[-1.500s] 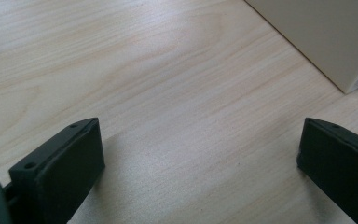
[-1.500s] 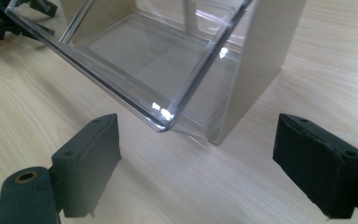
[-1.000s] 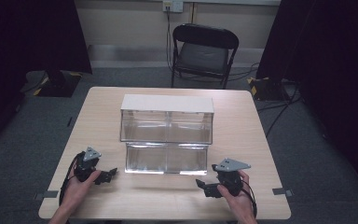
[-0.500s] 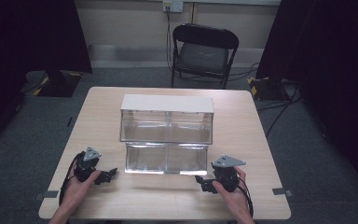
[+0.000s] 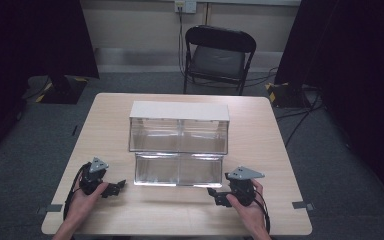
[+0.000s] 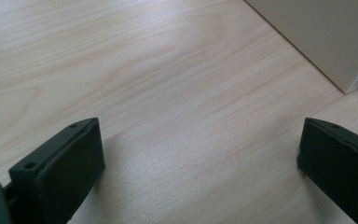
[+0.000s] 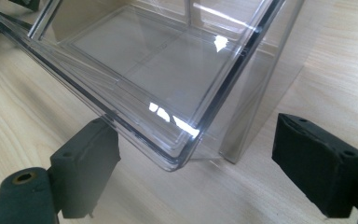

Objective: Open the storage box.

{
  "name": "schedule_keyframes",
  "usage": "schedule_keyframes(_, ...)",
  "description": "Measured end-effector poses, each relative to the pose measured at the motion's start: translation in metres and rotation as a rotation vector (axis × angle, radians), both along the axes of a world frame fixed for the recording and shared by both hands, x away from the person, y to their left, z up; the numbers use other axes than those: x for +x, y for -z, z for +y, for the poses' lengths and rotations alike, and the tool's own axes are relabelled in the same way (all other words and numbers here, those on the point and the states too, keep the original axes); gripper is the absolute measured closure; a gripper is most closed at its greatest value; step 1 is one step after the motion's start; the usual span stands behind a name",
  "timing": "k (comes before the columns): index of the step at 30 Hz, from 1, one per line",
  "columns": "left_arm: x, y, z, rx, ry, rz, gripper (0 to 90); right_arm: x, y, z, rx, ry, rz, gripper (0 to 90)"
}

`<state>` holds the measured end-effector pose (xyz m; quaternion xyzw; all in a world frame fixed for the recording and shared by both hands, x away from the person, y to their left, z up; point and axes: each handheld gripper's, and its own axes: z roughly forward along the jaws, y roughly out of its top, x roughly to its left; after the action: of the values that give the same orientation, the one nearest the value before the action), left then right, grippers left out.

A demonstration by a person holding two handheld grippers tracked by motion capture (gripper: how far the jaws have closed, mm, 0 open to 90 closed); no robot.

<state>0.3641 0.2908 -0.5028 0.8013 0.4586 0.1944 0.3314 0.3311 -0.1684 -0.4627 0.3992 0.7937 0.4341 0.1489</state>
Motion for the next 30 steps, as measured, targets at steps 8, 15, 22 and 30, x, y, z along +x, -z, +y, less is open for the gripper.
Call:
schedule_keyframes(8,0.0000,0.0000,0.0000,0.000,0.000,0.000,0.0,-0.0017,-0.0012,0.0001,0.016,-0.011,-0.001,14.3)
schedule_keyframes(15,0.0000,0.0000,0.0000,0.000,0.000,0.000,0.0,-0.0028,-0.0015,0.0005,0.011,-0.004,-0.006,14.6)
schedule_keyframes(22,0.0000,0.0000,0.0000,-0.001,0.000,0.000,0.0,-0.0031,-0.0016,0.0003,0.013,-0.007,-0.004,15.6)
schedule_keyframes(30,0.0000,0.0000,0.0000,0.000,0.000,0.000,0.0,-0.0034,-0.0022,0.0001,0.011,-0.011,-0.002,16.6)
